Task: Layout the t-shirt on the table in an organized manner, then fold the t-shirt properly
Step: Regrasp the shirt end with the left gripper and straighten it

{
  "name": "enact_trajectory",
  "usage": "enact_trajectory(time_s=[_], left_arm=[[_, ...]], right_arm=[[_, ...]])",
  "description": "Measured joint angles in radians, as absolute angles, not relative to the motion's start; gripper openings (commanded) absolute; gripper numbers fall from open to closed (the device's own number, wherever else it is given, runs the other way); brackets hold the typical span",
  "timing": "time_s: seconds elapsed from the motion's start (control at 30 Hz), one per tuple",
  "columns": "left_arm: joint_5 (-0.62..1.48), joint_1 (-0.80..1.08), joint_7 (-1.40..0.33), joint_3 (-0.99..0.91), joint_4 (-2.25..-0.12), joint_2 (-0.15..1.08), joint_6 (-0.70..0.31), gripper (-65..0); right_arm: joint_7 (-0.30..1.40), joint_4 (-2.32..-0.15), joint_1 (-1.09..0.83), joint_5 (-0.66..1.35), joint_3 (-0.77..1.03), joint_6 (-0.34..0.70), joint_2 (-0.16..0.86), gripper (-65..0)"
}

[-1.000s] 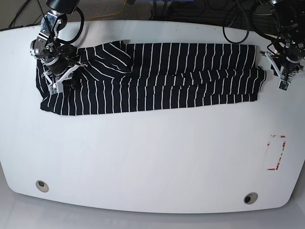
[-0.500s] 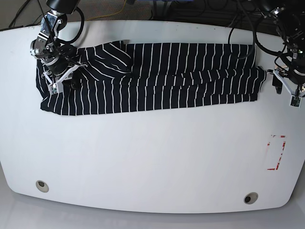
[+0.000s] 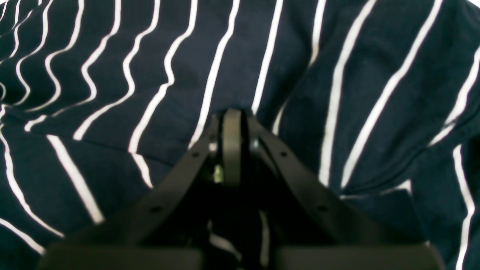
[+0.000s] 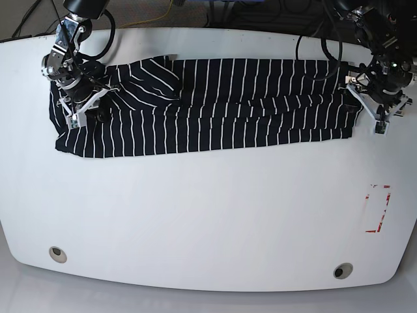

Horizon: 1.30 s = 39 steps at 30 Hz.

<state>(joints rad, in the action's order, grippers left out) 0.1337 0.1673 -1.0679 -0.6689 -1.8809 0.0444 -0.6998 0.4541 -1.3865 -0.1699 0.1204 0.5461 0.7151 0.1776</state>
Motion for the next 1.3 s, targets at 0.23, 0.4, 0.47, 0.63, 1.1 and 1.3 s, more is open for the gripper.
enact_trajectory(time_s=[0.23,0.4,0.47,0.63,1.1,1.3], left_arm=[[0.273,0.175,-1.114,-0.670,-1.880,0.040,-0.700,-8.4],[0.301,0.187,-1.115,-0.678,-1.880,0.039,-0.700,-1.4],[0.301,0.186,-1.119,-0.697,-1.880,0.039,-0.700,-1.2],[0.297,0.187,-1.119,-0.726,-1.880,0.049,-0.697,-1.0],[0.300,0.183,-1.118,-0.779,-1.713,0.065,-0.697,-1.0],[0.305,0.180,-1.107,-0.767,-1.659,0.066,-0.697,-1.0]], right_arm=[[0.454,-1.386,-0.170,0.120,0.546,0.715,0.178,-62.6],[0.454,-1.386,-0.170,0.120,0.546,0.715,0.178,-62.6],[0.454,-1.386,-0.170,0.120,0.546,0.715,0.178,-62.6],[0.454,-1.386,-0.170,0.120,0.546,0.715,0.178,-62.6],[0.454,-1.386,-0.170,0.120,0.546,0.715,0.178,-62.6],[0.452,-1.386,-0.170,0.120,0.546,0.715,0.178,-62.6]])
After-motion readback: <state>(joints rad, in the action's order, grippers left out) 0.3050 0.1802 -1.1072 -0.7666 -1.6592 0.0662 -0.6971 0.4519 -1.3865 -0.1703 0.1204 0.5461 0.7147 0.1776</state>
